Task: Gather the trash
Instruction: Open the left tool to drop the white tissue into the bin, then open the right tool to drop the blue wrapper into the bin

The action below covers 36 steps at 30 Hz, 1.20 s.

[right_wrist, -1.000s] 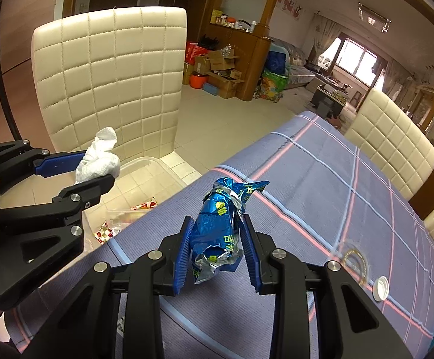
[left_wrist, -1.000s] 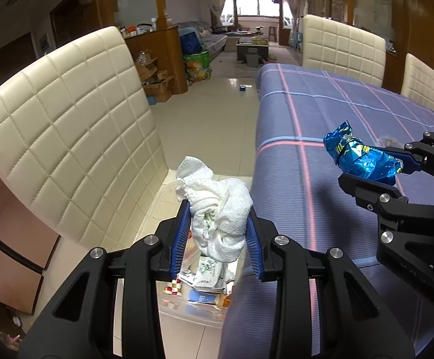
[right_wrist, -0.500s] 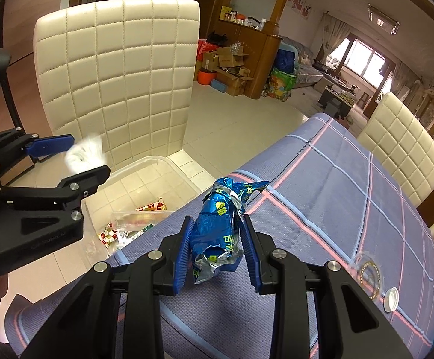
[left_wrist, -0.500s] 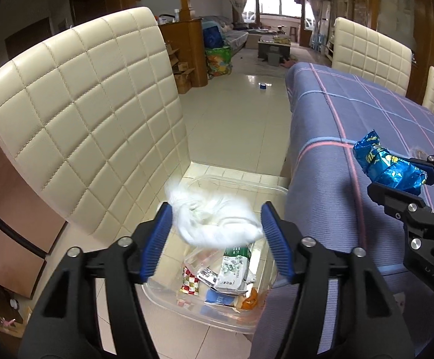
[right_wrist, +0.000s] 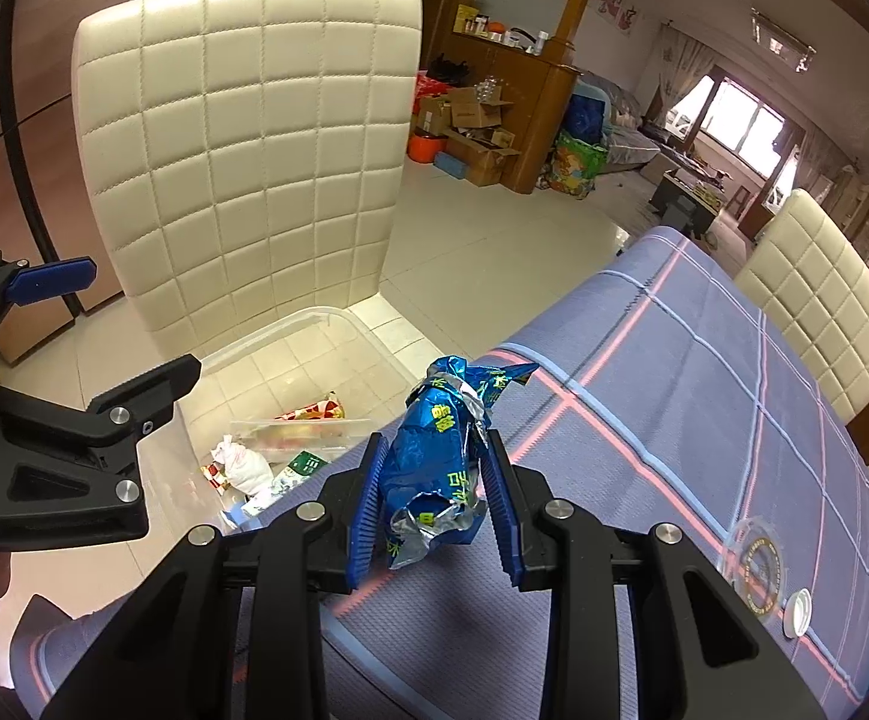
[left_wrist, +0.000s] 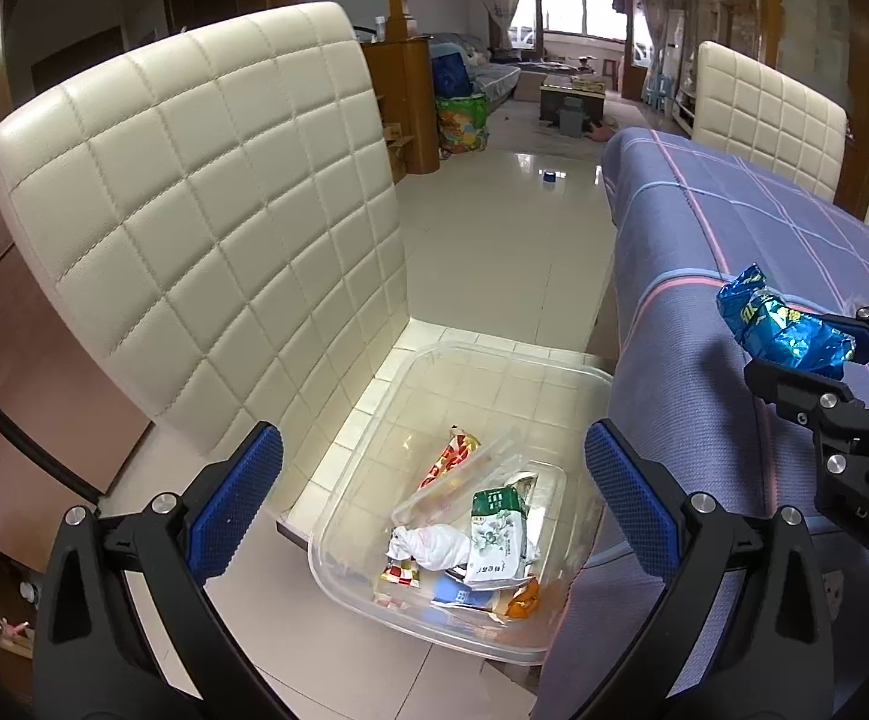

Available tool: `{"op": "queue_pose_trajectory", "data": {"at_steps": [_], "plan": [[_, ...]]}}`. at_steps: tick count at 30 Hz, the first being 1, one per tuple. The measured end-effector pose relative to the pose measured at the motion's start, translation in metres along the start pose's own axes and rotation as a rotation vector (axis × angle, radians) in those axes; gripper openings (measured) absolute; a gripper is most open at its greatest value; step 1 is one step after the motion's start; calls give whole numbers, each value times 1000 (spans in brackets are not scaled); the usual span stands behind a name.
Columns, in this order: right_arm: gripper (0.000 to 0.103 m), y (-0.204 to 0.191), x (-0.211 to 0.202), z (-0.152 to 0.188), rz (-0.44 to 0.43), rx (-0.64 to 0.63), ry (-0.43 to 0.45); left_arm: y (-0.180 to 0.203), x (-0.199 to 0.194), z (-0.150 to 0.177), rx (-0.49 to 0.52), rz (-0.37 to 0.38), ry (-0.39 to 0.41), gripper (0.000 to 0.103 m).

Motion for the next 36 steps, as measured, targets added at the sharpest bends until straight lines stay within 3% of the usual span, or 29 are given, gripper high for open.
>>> {"op": "queue_pose_trajectory", "data": {"at_steps": [8, 18, 20, 22, 23, 36], "plan": [[32, -19, 4, -12, -17, -38, 7, -25, -1, 9, -24, -56, 8, 100], [33, -43, 10, -22, -32, -95, 8, -47, -1, 18, -79, -47, -3, 100], [38, -43, 8, -26, 5, -102, 19, -48, -1, 18, -79, -48, -3, 99], [63, -37, 8, -30, 55, -96, 31, -48, -1, 18, -84, -49, -3, 99], [67, -35, 6, -31, 62, -88, 40, -48, 0, 18, -87, -48, -4, 99], [69, -13, -3, -21, 55, -26, 39, -34, -3, 14, -69, -25, -5, 99]]}}
Point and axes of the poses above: each gripper's, at about its wrist camera, not at the fingertips, and x roughly the way its jaws point, y to its right, z to its underside, the point moved 10 cm from there along x, roughly the way its jaws point, and after that the axes turned 12 degrees about -y, right-handed, at the moved point
